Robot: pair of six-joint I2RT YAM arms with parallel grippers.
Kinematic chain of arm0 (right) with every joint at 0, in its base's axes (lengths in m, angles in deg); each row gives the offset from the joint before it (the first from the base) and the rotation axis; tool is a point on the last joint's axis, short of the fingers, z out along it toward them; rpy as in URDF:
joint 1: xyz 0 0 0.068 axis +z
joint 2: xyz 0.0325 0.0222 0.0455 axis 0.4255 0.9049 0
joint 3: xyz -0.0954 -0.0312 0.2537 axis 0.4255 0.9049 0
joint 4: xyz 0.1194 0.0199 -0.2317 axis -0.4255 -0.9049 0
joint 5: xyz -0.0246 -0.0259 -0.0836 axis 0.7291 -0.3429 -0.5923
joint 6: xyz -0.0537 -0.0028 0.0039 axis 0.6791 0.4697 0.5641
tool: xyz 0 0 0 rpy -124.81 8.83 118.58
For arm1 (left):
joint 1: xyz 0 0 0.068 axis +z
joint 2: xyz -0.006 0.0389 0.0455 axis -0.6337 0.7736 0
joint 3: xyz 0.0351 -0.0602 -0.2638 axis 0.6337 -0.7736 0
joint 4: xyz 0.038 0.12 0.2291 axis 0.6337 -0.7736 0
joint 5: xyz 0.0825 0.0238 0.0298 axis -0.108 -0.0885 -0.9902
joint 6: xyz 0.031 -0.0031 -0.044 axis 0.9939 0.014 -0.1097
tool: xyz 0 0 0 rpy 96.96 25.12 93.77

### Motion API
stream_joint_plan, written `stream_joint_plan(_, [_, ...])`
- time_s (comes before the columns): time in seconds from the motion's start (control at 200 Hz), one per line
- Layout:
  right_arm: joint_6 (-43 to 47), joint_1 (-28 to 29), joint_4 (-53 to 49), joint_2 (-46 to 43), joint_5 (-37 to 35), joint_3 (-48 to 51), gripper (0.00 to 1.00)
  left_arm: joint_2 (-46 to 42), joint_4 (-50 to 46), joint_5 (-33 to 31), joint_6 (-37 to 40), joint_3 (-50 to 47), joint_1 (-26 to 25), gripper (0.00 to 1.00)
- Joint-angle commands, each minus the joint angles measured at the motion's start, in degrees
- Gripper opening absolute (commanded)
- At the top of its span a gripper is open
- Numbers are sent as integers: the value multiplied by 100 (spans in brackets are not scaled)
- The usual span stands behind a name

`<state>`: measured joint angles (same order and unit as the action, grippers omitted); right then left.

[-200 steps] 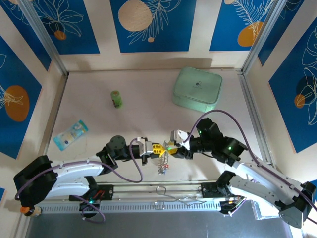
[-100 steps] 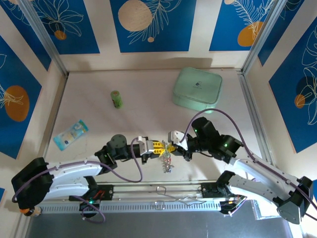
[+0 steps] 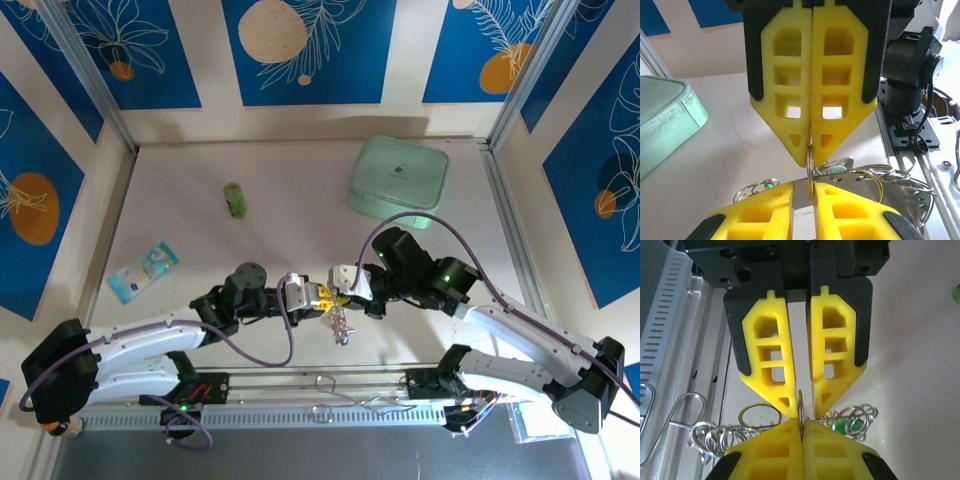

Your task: Put the keys on the keyring

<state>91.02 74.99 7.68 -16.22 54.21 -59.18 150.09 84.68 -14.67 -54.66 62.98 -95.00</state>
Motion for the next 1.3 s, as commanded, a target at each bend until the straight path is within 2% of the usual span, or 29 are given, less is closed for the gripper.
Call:
stream_joint_plan(0.0, [244,253,-131,135,-170,-281,0,43,104,101,22,186,-39,14])
stream_joint_plan(0.165, [488,497,-374,335,-758,-376,0,11,168,89,-37,110,-39,8])
stream_joint_plan(0.24, [475,522,-412,334,-782,-416,0,-16,166,116,-52,92,-39,0])
stream_joint_plan(0.33, [202,372,-274,163,-579,-369,0,-85,198,146,-58,54,-39,0])
stream_joint_plan(0.365, [24,260,-160,17,-420,-291,8,-123,245,135,-75,16,-44,0])
stream_joint_plan(0.395, [-180,122,-27,-161,-232,-185,20,-159,320,138,-87,-22,-39,0])
stream_joint_plan(0.425, [-351,11,125,-334,-48,-51,28,-191,414,139,-103,-73,-39,0])
stream_joint_plan(0.485, [-712,-163,439,-649,292,245,37,-250,656,129,-145,-181,-39,0])
stream_joint_plan(0.55, [-1080,-228,715,-874,467,558,41,-288,919,106,-198,-294,-39,0])
stream_joint_plan(1.02, [-1962,-225,975,-925,476,869,39,-262,1144,16,-239,-361,-39,0])
stream_joint_plan(1.11, [-2120,-232,973,-901,418,882,34,-254,1163,15,-200,-360,-39,0])
stream_joint_plan(1.295, [-2215,-269,829,-829,298,922,16,-254,1196,134,-190,-351,-39,0])
